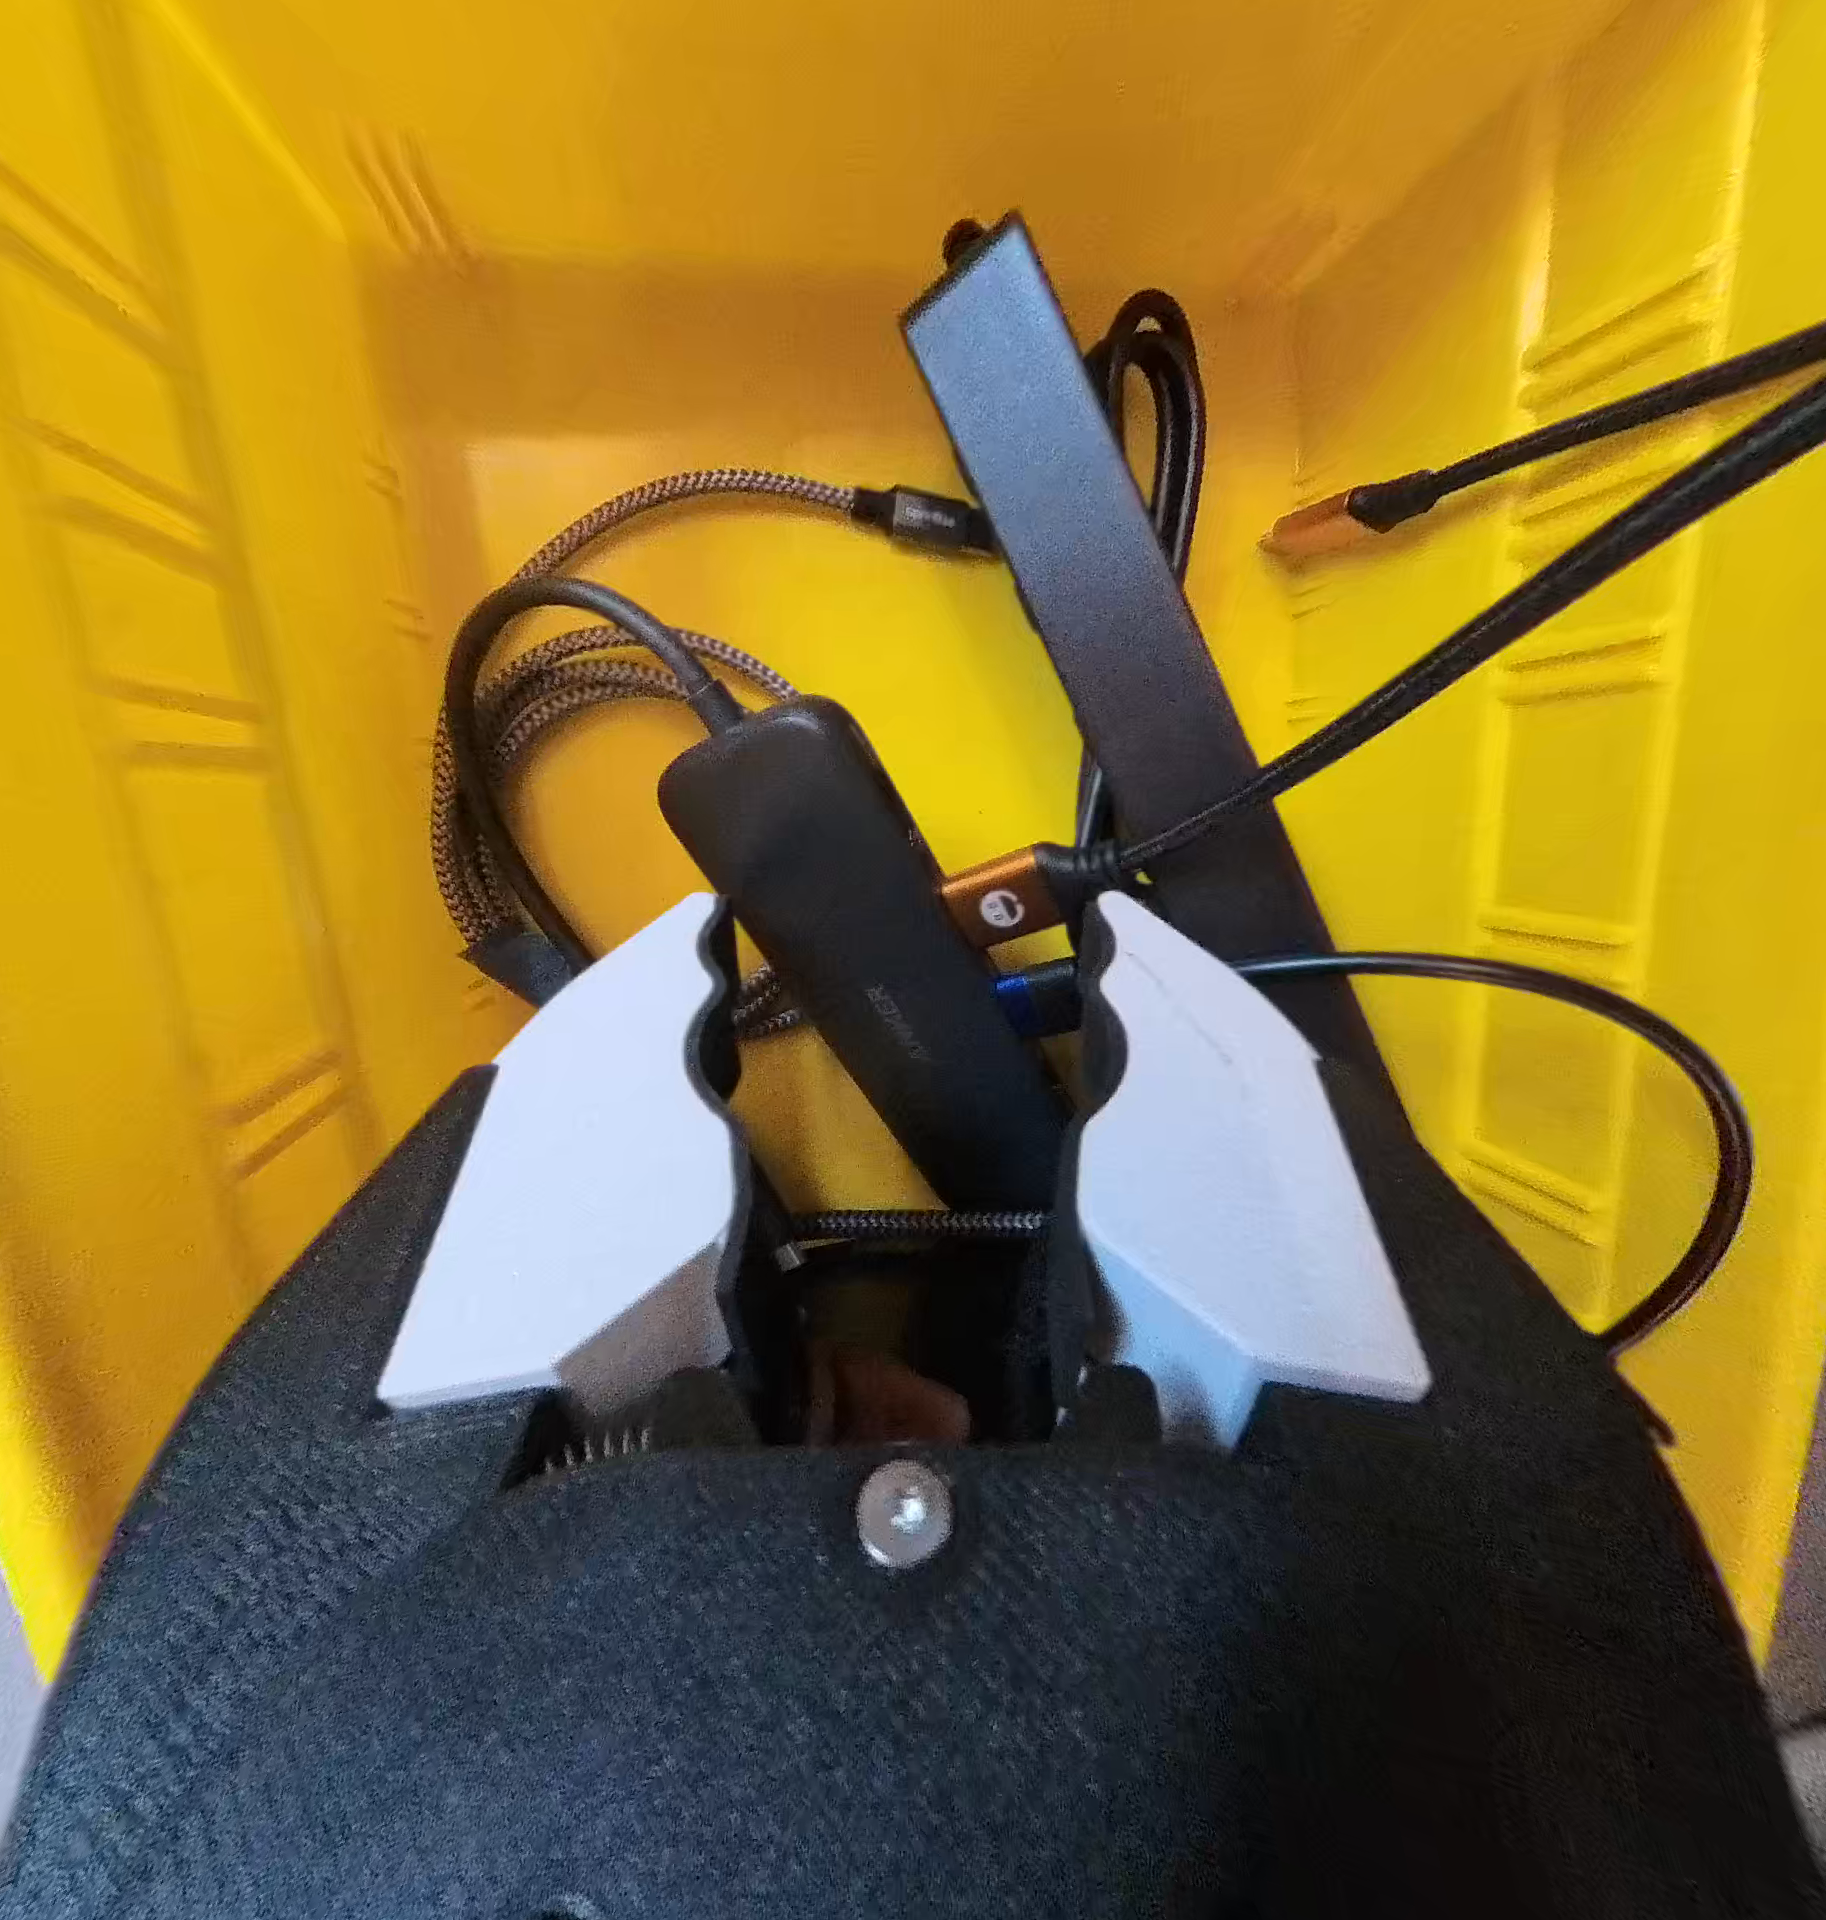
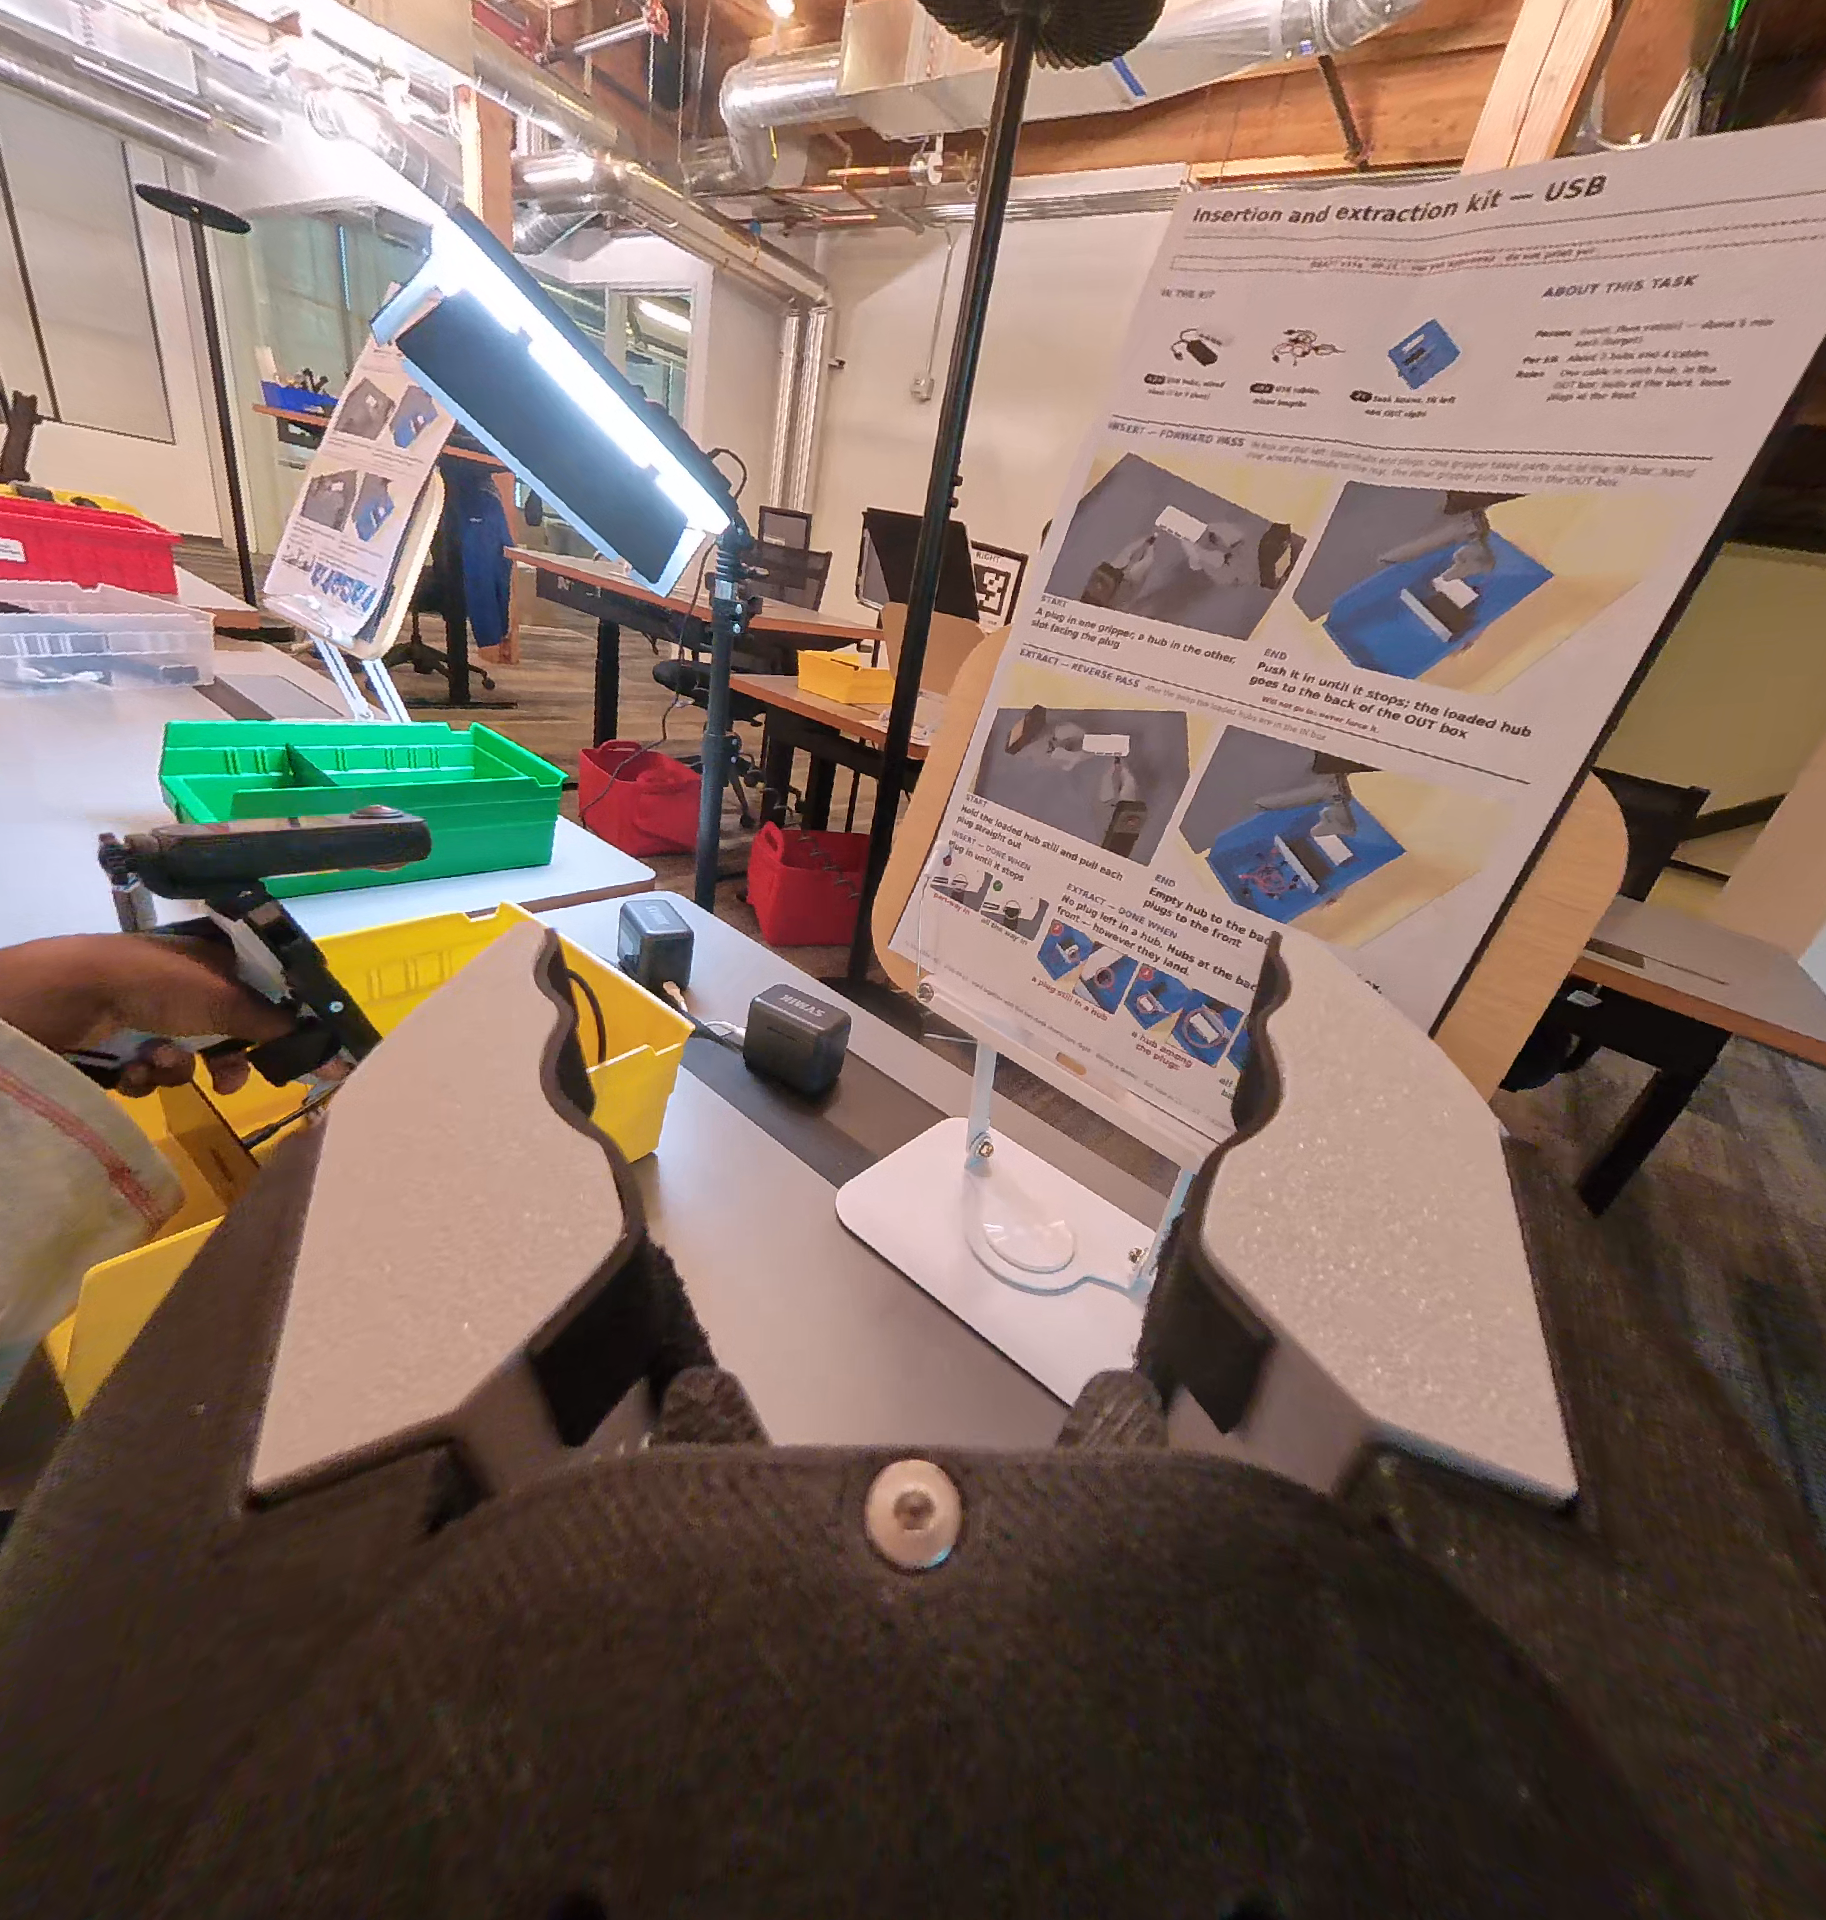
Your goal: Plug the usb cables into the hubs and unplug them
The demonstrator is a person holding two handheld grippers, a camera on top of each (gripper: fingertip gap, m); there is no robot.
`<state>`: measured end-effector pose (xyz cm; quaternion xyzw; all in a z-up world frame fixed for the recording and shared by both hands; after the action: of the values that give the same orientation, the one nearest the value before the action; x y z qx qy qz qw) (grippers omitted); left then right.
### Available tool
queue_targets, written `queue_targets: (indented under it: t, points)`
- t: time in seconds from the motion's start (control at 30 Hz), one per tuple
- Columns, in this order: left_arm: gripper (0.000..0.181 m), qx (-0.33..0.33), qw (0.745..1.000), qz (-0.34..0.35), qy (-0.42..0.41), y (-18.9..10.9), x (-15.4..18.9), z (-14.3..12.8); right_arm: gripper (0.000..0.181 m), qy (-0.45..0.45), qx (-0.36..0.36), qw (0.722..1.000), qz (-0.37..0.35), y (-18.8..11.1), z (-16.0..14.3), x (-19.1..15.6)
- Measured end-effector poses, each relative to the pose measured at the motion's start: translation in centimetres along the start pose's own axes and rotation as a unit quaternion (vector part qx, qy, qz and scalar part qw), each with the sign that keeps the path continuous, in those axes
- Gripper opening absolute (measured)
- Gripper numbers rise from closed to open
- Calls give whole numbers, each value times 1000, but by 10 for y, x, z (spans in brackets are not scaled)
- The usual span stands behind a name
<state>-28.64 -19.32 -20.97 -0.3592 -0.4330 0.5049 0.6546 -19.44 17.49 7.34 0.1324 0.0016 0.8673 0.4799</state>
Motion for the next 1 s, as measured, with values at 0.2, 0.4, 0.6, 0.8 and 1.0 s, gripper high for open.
queue_targets:
  t: [0.2,0.4,0.6,0.8,1.0]
  points:
    - [53,20,999,-45,0,0,2,1,121,-7,-3,1000,2,1,-1,-2]
    - [6,81,995,-36,41,-21,9,16,120,-8,0,1000,-3,1,-1,0]
    - [1,125,989,-36,66,-34,11,24,119,-11,0,1000,-3,0,-1,1]
    - [34,138,966,13,220,-22,18,26,115,-18,2,1000,1,-1,0,0]
    - [35,172,961,-34,213,-19,35,38,115,-26,2,1000,-2,-3,1,0]
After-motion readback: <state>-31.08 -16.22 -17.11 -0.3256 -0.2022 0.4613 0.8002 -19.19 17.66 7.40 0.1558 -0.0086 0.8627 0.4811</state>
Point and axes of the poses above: each gripper's, where its closed fingertips meet, y out along the fingers, z out of its top, x = y × z across the jaws, the point moved 1 cm from there along -y, back along the fingers, and after that the axes turned 2 degrees about -y, right-handed, at the moved point
